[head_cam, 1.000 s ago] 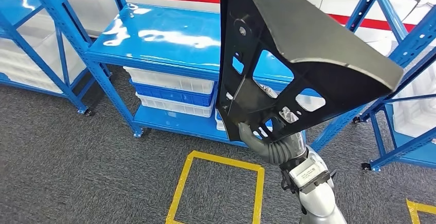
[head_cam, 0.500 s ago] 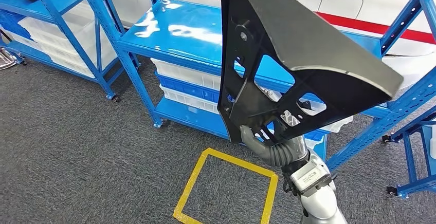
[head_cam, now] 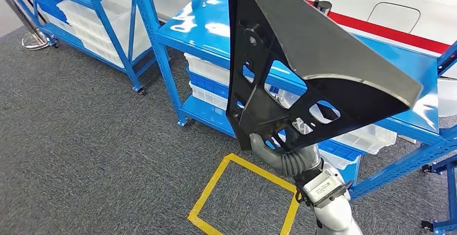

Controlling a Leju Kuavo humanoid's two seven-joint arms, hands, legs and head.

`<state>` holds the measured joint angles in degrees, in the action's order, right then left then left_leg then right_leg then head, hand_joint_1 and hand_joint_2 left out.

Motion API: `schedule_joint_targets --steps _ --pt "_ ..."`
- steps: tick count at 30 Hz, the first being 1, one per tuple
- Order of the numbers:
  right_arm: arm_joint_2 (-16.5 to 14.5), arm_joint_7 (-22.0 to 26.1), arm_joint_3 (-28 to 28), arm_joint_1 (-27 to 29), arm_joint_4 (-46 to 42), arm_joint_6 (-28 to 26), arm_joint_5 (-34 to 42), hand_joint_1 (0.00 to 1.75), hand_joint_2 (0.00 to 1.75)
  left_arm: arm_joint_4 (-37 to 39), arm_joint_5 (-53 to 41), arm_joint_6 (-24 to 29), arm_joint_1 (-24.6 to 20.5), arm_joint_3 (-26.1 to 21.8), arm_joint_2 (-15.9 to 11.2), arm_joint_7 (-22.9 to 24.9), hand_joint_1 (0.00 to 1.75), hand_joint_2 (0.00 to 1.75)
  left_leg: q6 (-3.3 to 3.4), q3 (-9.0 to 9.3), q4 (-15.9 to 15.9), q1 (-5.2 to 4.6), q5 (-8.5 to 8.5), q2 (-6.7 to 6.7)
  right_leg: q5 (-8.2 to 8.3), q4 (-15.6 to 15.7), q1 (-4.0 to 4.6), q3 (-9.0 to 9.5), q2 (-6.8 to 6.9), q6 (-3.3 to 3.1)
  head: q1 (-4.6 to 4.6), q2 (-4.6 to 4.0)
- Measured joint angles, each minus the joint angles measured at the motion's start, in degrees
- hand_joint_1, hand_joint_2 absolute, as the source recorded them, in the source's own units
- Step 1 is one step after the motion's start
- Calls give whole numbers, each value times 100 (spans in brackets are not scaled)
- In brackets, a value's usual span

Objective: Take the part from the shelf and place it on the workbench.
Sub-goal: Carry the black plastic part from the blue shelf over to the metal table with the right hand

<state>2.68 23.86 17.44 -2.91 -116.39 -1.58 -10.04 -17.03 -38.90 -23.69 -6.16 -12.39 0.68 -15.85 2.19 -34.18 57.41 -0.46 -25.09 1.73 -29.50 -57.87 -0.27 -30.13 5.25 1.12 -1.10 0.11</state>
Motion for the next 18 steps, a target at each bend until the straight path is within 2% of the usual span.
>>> schedule_joint_targets --steps 1,3,5,6,7,8,9,10,11,12,14,15,16,18 --pt "4 0 1 1 -6 -2 -4 175 175 -1 -2 0 -3 1 -3 1 0 175 40 14 -38 16 35 -56 -86 -139 -4 -58 -123 4 -3 0" --pt "19 -4 5 21 -16 -3 -9 175 175 -1 -7 20 -19 2 -3 9 0 175 89 13 -72 28 78 -178 -395 -786 -24 -353 -401 -30 -19 0" --pt "40 -14 10 55 -18 20 -4 175 175 1 -7 39 -18 2 -5 29 0 175 102 -12 -70 29 94 -327 -651 -1515 -33 -714 -479 -38 -31 0" --pt "54 -17 13 66 -15 50 11 175 175 1 4 38 -7 1 -1 40 0 175 99 -19 -67 30 101 -407 -653 -1632 -38 -781 -487 -5 -32 0" --pt "66 -18 18 65 -9 94 42 175 175 2 20 37 8 -2 9 52 0 175 91 -21 -62 33 108 -487 -558 -1510 -47 -731 -500 48 -33 0" --pt "76 -17 26 49 1 148 87 175 175 3 37 37 20 -4 24 63 0 175 77 -23 -51 38 113 -570 -391 -1168 -66 -576 -542 110 -32 0" --pt "83 -14 39 19 15 213 147 175 175 6 52 37 28 -7 42 72 0 175 56 -35 -31 42 115 -649 -218 -737 -96 -381 -645 165 -34 0" --pt "85 -10 58 -18 33 271 207 175 175 7 58 37 31 -8 58 79 0 175 27 -59 3 36 110 -724 -80 -377 -115 -224 -731 183 -35 0" --pt "85 -7 83 -55 50 318 256 175 175 8 61 36 34 -9 71 84 0 175 -6 -89 33 29 110 -787 8 -137 -131 -120 -795 169 -33 0" --pt "84 -4 108 -83 69 351 292 175 175 11 62 36 43 -9 82 85 0 175 -42 -122 48 24 116 -841 37 -48 -129 -87 -816 132 -31 0" --pt "79 -10 160 -114 103 400 316 175 175 27 57 36 83 -9 96 84 0 175 -108 -168 50 42 143 -923 73 -46 -121 -85 -709 37 -23 0" --pt "71 -17 189 -120 115 431 311 175 175 40 48 33 108 -8 104 80 0 175 -136 -195 81 47 122 -860 90 -40 -124 -83 -658 0 -17 0" --pt "54 -24 224 -115 119 464 294 175 175 53 31 27 125 -6 112 76 0 175 -163 -252 197 52 41 -732 103 -32 -130 -82 -603 -39 0 0" --pt "16 -33 291 -60 107 515 224 175 175 65 -3 14 125 -1 133 67 0 175 -208 -510 758 57 -292 -383 108 -24 -110 -81 -480 -100 37 0"
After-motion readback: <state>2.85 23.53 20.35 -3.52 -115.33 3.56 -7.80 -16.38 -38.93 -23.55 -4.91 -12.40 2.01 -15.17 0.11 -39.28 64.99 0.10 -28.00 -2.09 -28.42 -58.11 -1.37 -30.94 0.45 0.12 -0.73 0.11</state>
